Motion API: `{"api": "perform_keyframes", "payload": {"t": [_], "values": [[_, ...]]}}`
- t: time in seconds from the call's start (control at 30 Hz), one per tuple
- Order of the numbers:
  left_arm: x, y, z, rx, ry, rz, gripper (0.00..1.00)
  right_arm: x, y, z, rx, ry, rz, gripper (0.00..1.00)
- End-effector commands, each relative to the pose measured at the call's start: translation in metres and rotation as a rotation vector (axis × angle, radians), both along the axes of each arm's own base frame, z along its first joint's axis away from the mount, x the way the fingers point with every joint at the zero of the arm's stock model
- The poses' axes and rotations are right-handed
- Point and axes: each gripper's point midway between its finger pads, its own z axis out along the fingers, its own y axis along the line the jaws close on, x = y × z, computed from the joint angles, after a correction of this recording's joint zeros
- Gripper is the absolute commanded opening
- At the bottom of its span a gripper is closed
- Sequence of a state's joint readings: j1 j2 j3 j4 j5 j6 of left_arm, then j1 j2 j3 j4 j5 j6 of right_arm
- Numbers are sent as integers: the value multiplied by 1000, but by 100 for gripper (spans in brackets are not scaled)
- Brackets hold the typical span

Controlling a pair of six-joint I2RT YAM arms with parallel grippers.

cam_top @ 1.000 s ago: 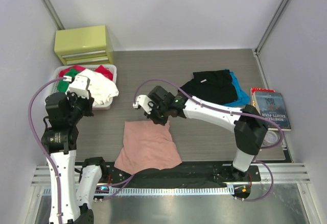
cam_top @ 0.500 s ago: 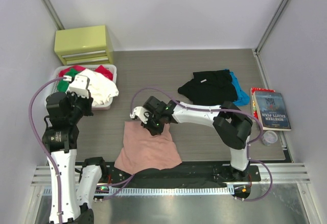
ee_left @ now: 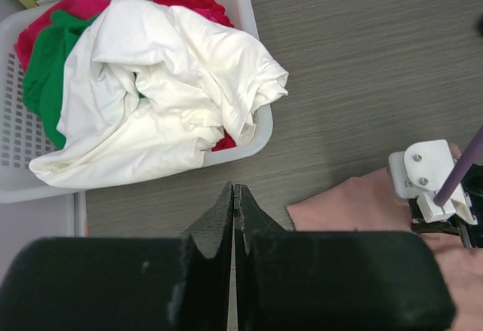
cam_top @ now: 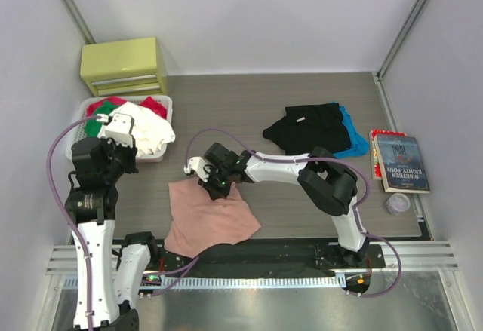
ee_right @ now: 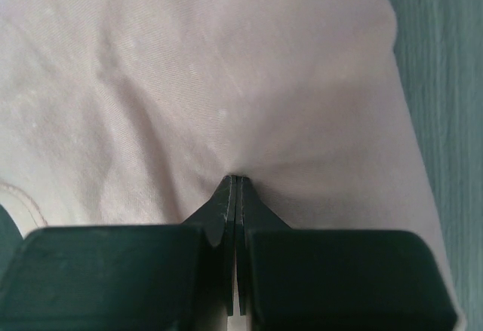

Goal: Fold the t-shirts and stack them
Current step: Put the neatly folded tshirt into the corner of the board with both arms

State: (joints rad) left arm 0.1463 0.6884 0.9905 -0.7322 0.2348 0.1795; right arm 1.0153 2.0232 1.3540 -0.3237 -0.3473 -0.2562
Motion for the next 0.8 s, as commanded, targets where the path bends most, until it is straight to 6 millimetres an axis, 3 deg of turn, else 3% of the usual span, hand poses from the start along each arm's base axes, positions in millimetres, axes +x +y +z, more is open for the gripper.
{"api": "perform_keyframes", "payload": {"t": [0.0, 0.1, 0.33, 0.47, 0.63, 0.77], "values": [[4, 6, 5, 33, -37, 10, 0, 28, -24, -56, -131, -21, -60, 1], [6, 6, 2, 34, -29, 11, 0, 48, -25, -54, -119, -20, -99, 1], [14, 1, -3, 1, -9, -15, 0, 102, -57, -54, -130, -53, -221, 1], [14, 1, -1, -2, -14, -10, 0, 115, -61, -57, -141, -77, -227, 1], [11, 0, -2, -2, -12, -13, 0, 137, -49, -57, -135, -111, -242, 1], [9, 1, -3, 4, -12, -9, 0, 137, -49, -60, -150, -105, -236, 1]]}}
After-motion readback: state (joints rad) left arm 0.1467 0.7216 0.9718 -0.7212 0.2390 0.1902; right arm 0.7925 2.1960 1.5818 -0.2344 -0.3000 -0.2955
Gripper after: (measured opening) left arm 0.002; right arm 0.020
